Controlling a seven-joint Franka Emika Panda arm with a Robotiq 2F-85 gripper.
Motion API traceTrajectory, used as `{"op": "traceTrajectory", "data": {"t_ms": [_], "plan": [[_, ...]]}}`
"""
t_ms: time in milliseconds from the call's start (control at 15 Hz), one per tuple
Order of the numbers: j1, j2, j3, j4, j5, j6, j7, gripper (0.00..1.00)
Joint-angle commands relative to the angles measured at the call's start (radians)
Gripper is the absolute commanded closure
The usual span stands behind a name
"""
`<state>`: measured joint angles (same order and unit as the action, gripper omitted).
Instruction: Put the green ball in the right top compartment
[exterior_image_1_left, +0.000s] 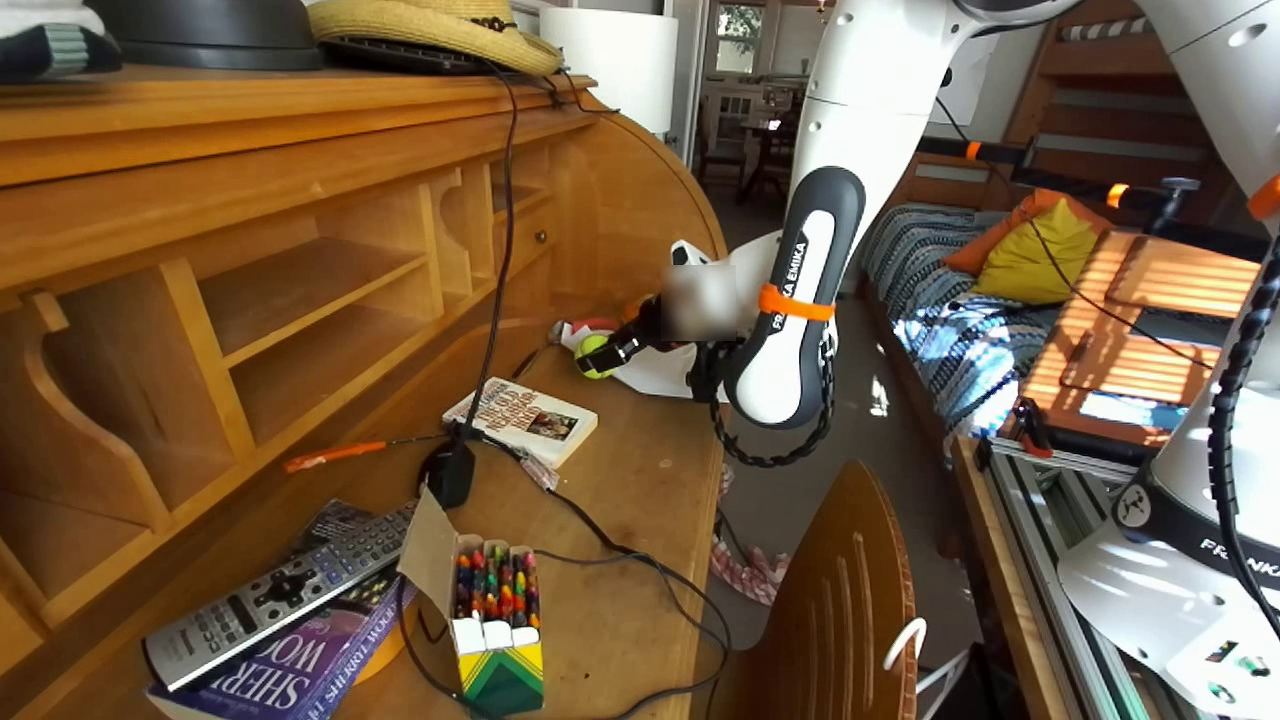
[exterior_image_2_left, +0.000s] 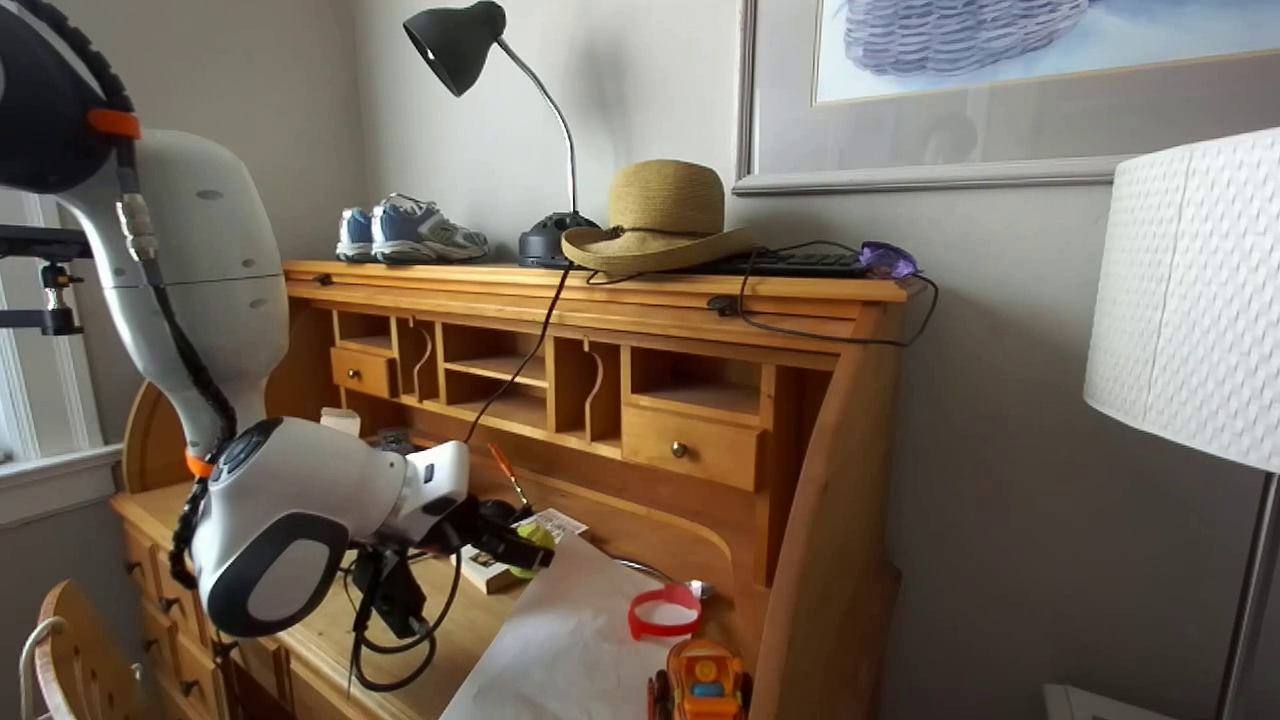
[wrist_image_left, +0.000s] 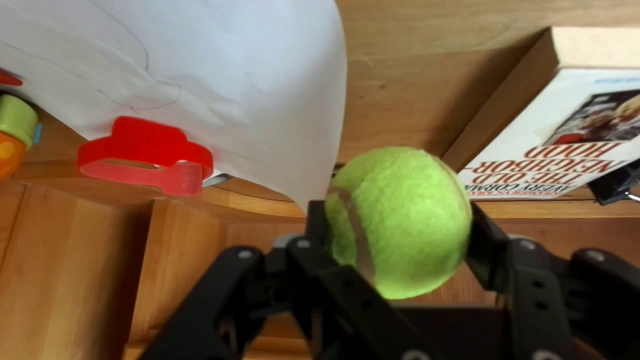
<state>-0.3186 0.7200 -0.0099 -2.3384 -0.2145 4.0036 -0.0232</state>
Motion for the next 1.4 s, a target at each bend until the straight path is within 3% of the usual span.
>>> {"op": "traceTrajectory", "data": {"t_ms": [0, 333, 800, 933, 1133, 1200, 1267, 1333], "plan": [[0.023, -0.027, -0.020, -0.024, -0.016, -0.030, 0.035, 0.59], [0.038, -0.024, -0.010, 0.006, -0.081, -0.111, 0.019, 0.59], [-0.095, -0.008, 0.063, 0.076, -0.585, -0.183, 0.001, 0.59], [-0.073, -0.023, 0.035, 0.085, -0.574, -0.260, 0.065, 0.59], [-0.130, -0.027, 0.085, 0.123, -0.635, -0.402, 0.140, 0.59], [-0.150, -0.031, 0.108, 0.136, -0.669, -0.454, 0.167, 0.09], [-0.174, -0.030, 0.136, 0.149, -0.700, -0.491, 0.191, 0.08], [-0.208, -0.027, 0.175, 0.158, -0.731, -0.542, 0.216, 0.51]]}}
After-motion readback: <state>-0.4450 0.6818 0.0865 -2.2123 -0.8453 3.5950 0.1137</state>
